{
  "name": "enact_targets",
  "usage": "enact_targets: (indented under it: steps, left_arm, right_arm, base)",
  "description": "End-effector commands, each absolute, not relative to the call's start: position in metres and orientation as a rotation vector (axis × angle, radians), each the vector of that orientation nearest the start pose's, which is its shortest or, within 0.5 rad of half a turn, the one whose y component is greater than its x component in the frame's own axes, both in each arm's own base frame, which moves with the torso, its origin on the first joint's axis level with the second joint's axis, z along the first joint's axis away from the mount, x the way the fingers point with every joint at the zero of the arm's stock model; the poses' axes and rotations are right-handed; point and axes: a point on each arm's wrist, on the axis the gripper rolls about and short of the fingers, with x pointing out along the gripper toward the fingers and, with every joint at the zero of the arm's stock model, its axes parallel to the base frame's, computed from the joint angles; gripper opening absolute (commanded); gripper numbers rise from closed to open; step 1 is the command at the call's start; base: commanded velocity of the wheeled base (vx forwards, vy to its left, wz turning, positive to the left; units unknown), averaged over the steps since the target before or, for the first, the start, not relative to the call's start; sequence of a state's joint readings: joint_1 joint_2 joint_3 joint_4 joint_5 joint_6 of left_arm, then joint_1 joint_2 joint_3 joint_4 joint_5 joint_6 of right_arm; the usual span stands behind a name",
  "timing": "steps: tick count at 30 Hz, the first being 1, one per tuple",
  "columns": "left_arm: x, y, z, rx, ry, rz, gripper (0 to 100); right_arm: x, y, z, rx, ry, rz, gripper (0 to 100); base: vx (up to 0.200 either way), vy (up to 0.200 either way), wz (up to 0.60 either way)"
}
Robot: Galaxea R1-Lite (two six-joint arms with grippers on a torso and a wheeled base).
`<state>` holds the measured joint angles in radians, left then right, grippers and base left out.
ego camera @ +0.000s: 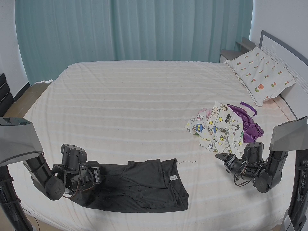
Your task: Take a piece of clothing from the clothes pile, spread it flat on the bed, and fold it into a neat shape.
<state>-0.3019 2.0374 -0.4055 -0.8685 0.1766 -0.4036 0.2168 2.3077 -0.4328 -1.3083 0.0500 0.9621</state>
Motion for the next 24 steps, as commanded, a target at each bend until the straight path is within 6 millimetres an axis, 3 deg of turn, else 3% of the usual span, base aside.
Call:
enact_targets:
  steps: [1, 15, 20, 24]
  left_arm:
    - [0.271, -0.091, 0.018, -0.194, 0.736, 0.011, 0]
    - [0.277, -0.158, 0.004, -0.189, 0.767, -0.095, 0]
    - [0.277, -0.159, -0.008, -0.188, 0.794, -0.068, 0]
    - [0.277, -0.158, -0.006, -0.228, 0.791, -0.051, 0]
  right_arm:
    - [0.3, 0.068, -0.023, 0.882, 0.647, -0.033, 100]
    - [0.3, 0.069, -0.025, 0.88, 0.655, -0.031, 100]
    - [0.3, 0.069, -0.025, 0.88, 0.656, -0.032, 100]
    - [0.3, 0.069, -0.025, 0.878, 0.656, -0.031, 100]
  base:
    - [0.0, -0.2, 0.0]
    - [0.0, -0.2, 0.0]
    - [0.0, 0.0, 0.0]
    - [0.0, 0.0, 0.0]
